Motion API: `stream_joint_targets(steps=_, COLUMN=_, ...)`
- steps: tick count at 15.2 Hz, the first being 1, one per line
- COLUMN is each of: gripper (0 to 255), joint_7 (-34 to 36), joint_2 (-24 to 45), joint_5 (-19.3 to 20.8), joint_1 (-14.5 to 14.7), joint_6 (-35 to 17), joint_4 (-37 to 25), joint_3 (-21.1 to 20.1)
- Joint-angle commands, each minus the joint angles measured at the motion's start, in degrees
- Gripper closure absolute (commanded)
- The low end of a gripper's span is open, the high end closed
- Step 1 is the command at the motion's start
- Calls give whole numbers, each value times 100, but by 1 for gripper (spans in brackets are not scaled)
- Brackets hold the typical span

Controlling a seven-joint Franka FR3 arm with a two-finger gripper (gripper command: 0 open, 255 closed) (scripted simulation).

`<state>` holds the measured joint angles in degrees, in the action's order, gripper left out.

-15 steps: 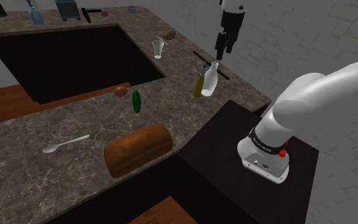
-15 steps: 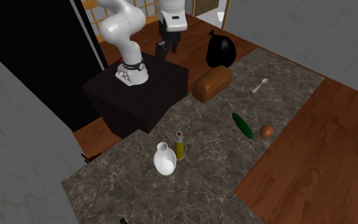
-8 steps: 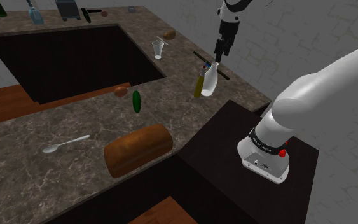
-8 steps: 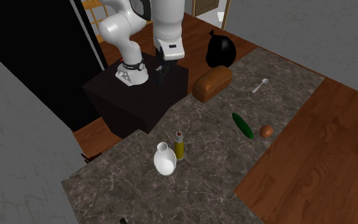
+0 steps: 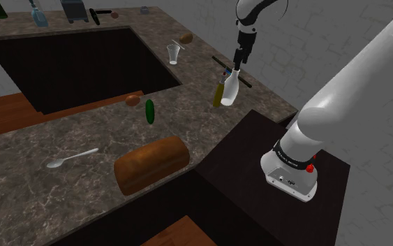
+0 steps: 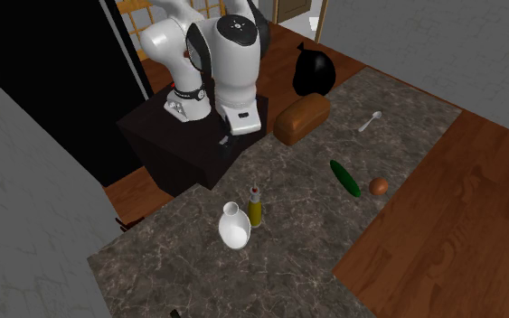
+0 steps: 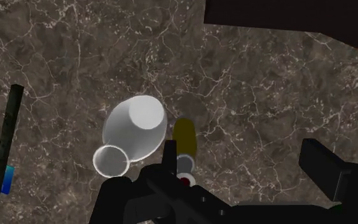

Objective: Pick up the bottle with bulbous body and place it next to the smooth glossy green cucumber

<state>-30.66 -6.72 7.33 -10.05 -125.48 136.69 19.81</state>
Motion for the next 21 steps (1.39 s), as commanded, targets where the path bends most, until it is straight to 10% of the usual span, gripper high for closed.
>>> stream_joint_targets(steps=1, gripper=0, joint_7=-286, joint_2=430, joint_5=-114, joint_1=-52, joint_6=-228, joint_4=-229, joint_3=120)
stream_joint_targets(steps=11, gripper=0, joint_7=-1617, joint_2=2645, joint_5=-1042, joint_1=-607, joint_6=-821, joint_4=-1874, joint_3=189)
stream_joint_targets(steps=21, gripper=0, joint_7=-1741, joint_2=3051, joint_5=-1226, joint_1=-719, joint_6=-1307, joint_4=-1776, joint_3=86)
